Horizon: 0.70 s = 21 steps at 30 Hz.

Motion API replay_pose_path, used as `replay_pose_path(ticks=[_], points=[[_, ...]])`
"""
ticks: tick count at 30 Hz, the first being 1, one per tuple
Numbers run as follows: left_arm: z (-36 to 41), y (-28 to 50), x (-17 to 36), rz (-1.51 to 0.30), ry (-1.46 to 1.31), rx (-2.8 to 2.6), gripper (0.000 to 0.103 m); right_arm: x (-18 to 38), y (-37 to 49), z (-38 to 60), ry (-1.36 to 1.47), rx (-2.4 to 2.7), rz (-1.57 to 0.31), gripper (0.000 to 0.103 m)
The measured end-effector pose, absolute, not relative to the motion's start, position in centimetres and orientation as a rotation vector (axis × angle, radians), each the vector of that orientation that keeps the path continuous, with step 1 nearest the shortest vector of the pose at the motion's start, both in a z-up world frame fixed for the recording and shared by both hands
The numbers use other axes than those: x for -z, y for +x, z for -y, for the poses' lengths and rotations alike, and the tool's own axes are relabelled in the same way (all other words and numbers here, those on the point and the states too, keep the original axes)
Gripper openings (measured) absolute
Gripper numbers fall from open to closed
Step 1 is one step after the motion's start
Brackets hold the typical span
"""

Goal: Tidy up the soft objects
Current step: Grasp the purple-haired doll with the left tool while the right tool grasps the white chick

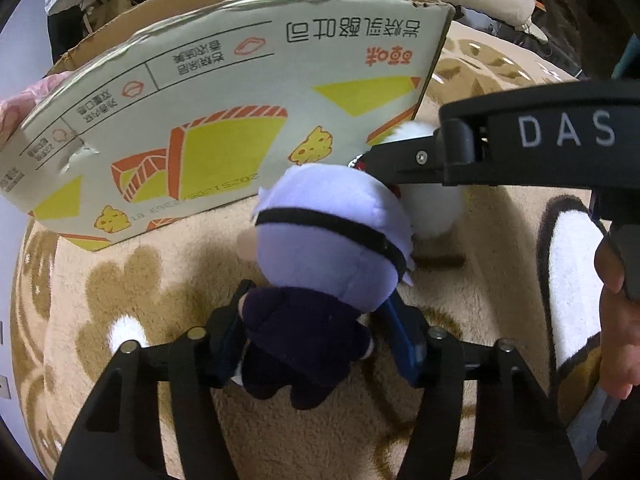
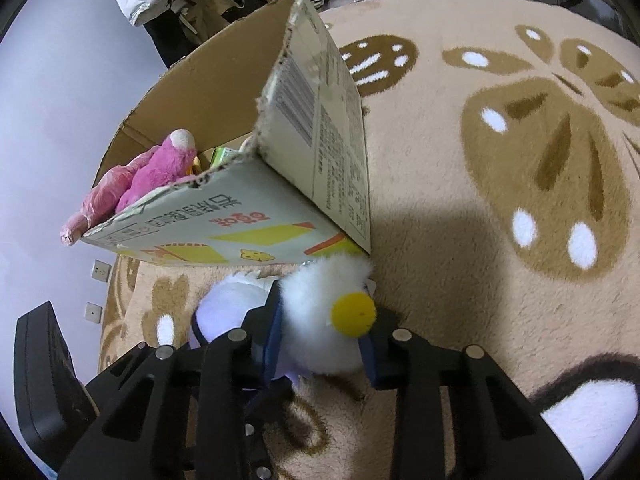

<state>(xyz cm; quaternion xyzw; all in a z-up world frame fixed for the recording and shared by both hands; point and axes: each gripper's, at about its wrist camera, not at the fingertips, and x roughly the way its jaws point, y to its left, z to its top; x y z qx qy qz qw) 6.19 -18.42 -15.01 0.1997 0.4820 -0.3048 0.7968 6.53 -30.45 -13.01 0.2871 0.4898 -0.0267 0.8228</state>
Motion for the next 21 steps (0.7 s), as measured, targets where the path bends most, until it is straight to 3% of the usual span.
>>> replay_pose_path(ticks=[5,21], points=[[18.1,6.1,14.8,-1.042,0.396,0.637,0.047,12.9,6.4,30.6,0.609,0.057,-1.036,0.034],[13.4,4.7,13.3,-0.99,0.324,0.522,0.045,10.5,5.3,30.7,0.59,0.054,-0.954,0.03]])
